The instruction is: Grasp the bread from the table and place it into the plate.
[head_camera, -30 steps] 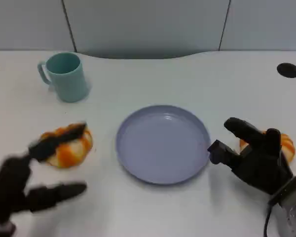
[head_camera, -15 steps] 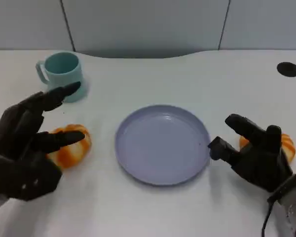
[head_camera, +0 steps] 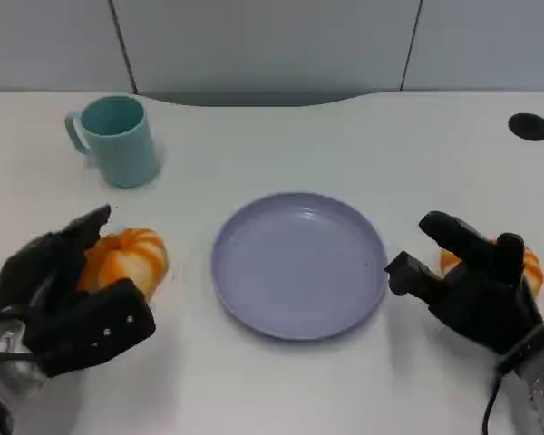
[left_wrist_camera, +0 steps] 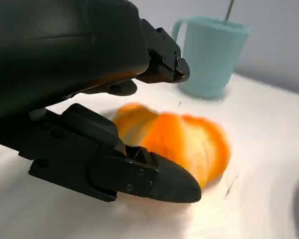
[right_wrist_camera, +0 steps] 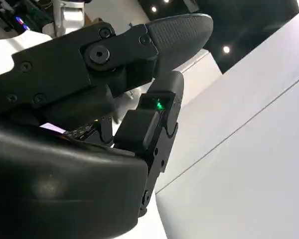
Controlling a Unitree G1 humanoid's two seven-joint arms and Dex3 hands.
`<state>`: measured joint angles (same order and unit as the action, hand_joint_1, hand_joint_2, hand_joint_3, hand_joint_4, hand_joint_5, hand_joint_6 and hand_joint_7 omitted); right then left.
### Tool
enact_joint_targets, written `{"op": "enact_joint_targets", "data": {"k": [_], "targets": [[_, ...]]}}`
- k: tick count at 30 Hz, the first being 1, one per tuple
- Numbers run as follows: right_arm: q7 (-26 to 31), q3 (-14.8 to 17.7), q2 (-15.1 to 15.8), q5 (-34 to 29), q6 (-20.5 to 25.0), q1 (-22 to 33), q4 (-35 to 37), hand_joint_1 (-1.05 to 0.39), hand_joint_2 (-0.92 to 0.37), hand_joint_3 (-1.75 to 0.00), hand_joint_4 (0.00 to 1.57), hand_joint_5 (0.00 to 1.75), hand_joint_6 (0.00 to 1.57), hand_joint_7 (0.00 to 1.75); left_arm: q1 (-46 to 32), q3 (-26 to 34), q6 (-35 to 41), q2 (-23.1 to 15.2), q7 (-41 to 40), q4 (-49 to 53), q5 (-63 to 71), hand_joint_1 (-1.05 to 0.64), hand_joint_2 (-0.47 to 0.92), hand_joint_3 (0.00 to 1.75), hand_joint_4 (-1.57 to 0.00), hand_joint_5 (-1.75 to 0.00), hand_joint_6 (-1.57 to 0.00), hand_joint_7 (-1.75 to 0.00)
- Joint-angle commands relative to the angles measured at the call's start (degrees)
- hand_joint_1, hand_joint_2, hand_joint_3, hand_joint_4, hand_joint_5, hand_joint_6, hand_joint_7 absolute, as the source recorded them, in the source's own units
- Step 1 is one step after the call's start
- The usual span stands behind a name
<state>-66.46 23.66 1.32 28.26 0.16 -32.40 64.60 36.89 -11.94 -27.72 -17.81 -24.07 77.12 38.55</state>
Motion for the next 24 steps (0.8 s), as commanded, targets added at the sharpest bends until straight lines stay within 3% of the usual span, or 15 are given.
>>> {"op": "enact_joint_targets", "data": {"k": [1,11,15,17,22,24], "targets": [[-0.5,0.0,1.2,0.4,0.9,1.1,-1.1,-0.46,-0.92,-0.09,0.77,1.26,1.16,0.02,0.7,-2.6,3.8,-0.4,1.3,0.9,0.0,-0.99,0.92,0.22,-0.2,-0.08,-0.19,0.0],[-0.1,-0.3,0.6,0.5,2.5,2.2,-3.1,-0.46,-0.92,-0.09,0.77,1.24,1.16,0.02,0.8,-7.3,8.8,0.5,2.9,1.5,0.2,-1.01,0.92,0.22,-0.23,-0.07,-0.24,-0.02],[0.9,-0.7,-0.3,0.4,1.3,2.9,-4.5,-0.48,-0.92,-0.08,0.77,1.24,1.16,0.02,1.4,-9.7,10.1,0.9,2.1,1.5,1.4,-0.91,0.92,0.18,-0.28,-0.08,-0.3,-0.04],[1.1,-0.5,-1.0,0.5,-0.8,3.4,-4.9,-0.51,-0.92,-0.09,0.78,1.24,1.16,0.02,1.9,-10.9,10.9,1.2,1.0,1.6,1.9,-0.64,0.89,0.05,-0.58,-0.1,-0.6,-0.05],[1.2,-1.0,-0.9,0.0,-1.6,3.4,-5.0,-0.52,-0.92,-0.1,0.79,1.24,1.15,0.01,2.2,-11.7,11.7,2.2,-3.4,1.6,1.2,-0.26,0.9,0.01,-0.99,-0.18,-1.0,-0.08],[1.9,-1.2,-0.9,-0.2,-2.0,3.6,-5.2,-0.52,-0.92,-0.1,0.79,1.24,1.15,0.01,2.3,-11.6,11.6,2.4,-4.6,1.6,0.8,-0.22,0.89,0.0,-1.05,-0.26,-1.08,-0.08]]}}
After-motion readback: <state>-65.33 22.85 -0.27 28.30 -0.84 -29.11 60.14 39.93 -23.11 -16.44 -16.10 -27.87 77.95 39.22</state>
